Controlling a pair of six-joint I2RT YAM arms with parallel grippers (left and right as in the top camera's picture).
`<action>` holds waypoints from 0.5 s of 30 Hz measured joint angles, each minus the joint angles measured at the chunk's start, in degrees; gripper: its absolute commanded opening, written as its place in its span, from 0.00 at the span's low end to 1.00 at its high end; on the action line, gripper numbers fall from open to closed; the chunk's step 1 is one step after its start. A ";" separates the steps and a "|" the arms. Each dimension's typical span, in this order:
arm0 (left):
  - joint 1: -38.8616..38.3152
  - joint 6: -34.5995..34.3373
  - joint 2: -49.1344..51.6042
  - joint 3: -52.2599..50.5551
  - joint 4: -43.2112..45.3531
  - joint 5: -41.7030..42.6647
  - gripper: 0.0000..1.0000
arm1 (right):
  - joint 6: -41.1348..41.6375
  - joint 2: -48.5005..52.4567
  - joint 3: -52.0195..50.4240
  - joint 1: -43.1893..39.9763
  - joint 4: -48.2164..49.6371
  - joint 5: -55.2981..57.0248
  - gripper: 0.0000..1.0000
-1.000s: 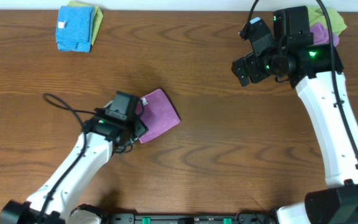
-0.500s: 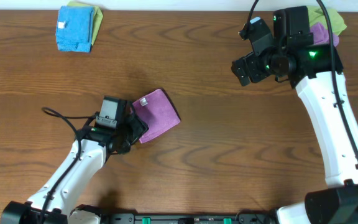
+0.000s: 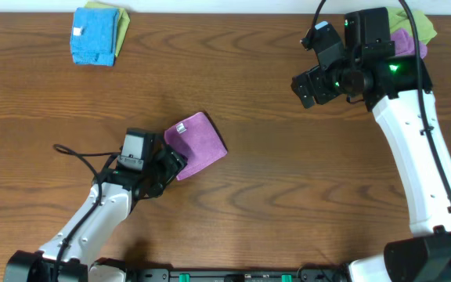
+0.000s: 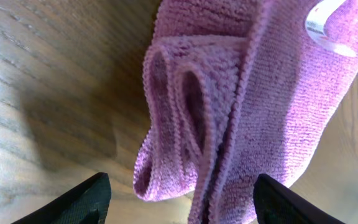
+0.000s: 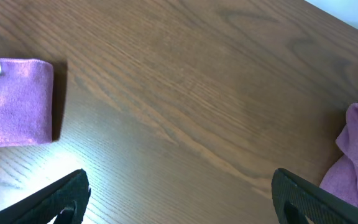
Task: Fold the cloth
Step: 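Grasp the folded purple cloth with the left gripper and lift it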
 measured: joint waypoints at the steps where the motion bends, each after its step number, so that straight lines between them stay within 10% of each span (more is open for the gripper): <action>1: 0.39 -0.02 0.00 -0.46 0.66 0.42 0.76 | 0.00 0.00 0.00 0.00 0.00 0.00 0.94; 15: 4.20 -0.83 -0.24 -9.27 16.33 7.28 0.78 | 0.00 0.00 0.00 0.09 -0.02 -0.02 0.94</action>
